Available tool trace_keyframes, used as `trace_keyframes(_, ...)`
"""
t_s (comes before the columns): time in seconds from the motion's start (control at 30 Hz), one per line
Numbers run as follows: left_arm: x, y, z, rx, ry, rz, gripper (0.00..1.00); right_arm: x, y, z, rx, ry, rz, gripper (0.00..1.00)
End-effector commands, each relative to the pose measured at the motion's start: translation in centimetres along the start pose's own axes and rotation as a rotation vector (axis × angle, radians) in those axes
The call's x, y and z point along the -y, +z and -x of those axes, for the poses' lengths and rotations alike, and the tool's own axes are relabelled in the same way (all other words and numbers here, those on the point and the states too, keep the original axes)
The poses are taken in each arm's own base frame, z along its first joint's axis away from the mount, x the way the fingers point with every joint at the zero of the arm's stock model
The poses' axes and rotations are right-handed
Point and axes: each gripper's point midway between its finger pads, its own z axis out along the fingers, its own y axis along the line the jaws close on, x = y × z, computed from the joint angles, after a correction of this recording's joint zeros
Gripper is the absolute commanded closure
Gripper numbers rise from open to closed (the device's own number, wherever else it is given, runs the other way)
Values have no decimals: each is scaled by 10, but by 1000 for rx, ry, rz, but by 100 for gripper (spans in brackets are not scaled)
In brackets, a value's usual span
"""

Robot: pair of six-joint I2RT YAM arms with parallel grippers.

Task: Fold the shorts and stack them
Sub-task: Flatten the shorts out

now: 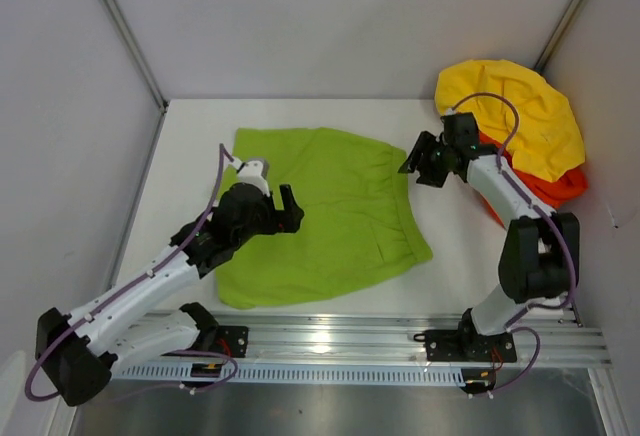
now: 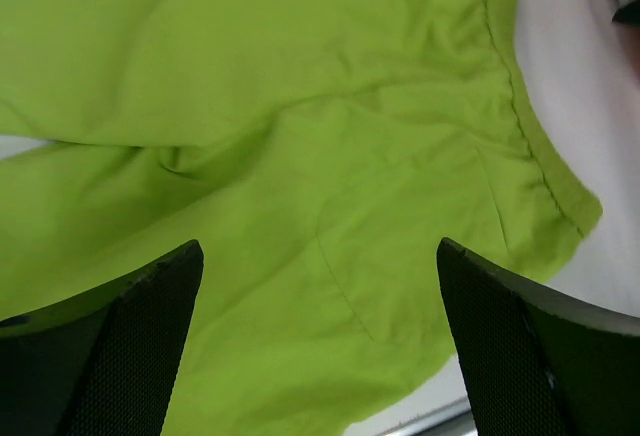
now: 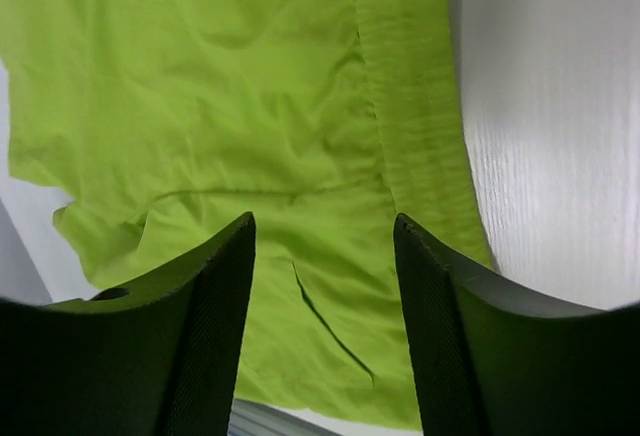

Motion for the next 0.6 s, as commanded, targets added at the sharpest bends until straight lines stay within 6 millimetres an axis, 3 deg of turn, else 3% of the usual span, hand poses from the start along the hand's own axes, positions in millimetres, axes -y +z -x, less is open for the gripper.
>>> trace_keyframes(0.0,-19,-16,40,123,-89,71,1,-28,22,27,62,-75,-16,42)
trace_keyframes(0.07,-34,-13,46,121,-98,126,1,-18,50,23,20,-101,-103,45)
trace_keyframes(0.1,-43,-8,49,111,-105,164,1,-31,52,37,47,-122,-97,48)
trace_keyframes(0.13,-49,-5,47,99,-108,190,1,-27,69,26,-1,-133,-130,51)
trace_keyframes(0.2,-63,3,45,91,-133,227,1,-35,78,39,22,-142,-136,63)
trace_keyframes(0.3,-79,20,44,90,-187,231,1,-31,99,45,16,-137,-159,71)
trace_keyframes(0.57,-108,76,46,17,-340,252,1,-12,142,53,9,-86,-204,80)
